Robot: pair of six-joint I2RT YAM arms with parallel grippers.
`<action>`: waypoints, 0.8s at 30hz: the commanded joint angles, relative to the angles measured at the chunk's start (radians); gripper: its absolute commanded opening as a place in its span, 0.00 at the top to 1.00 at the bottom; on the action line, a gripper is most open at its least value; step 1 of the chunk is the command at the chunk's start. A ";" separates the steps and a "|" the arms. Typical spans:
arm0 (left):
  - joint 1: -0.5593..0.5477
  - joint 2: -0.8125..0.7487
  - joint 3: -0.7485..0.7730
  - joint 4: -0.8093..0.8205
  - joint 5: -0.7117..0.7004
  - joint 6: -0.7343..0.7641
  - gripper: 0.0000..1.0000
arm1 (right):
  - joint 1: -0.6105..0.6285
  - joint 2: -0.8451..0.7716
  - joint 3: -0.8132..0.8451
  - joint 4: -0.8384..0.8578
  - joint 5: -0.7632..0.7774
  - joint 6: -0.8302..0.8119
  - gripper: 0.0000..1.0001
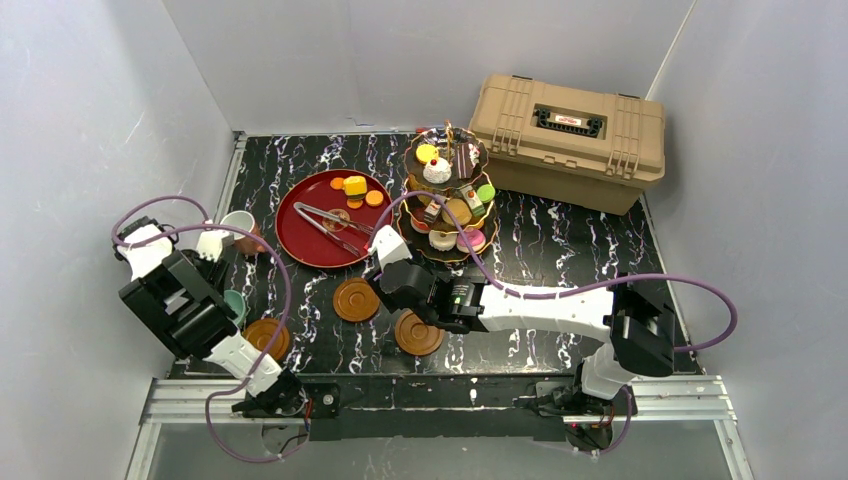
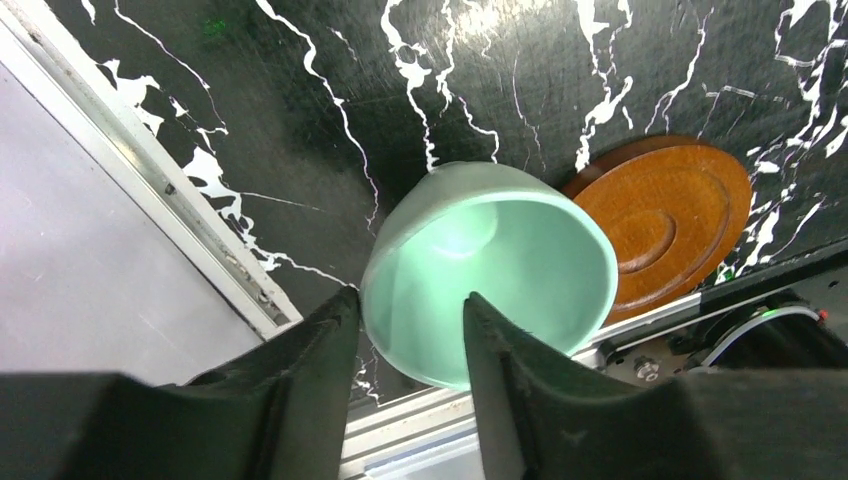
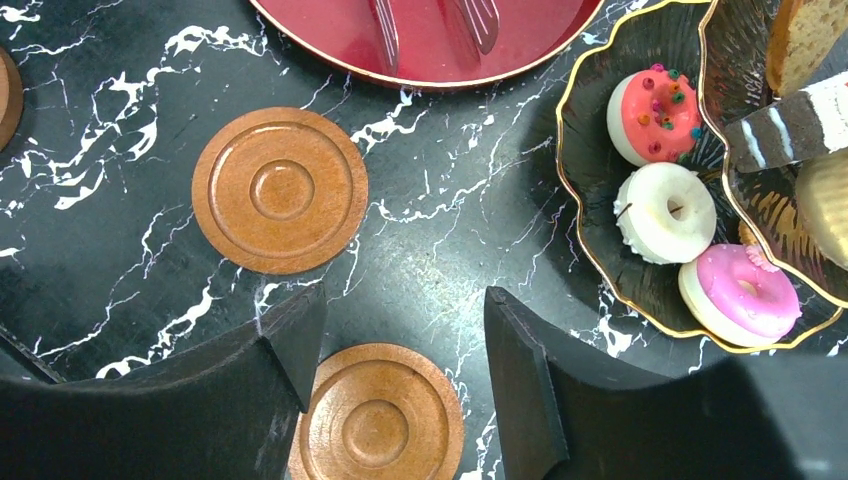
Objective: Serve the afternoon tea
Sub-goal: Pick up the cup from the corner of the board.
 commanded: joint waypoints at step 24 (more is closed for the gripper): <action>0.002 -0.264 -0.017 -0.170 0.372 -0.496 1.00 | 0.001 -0.101 -0.076 0.143 0.036 0.040 0.33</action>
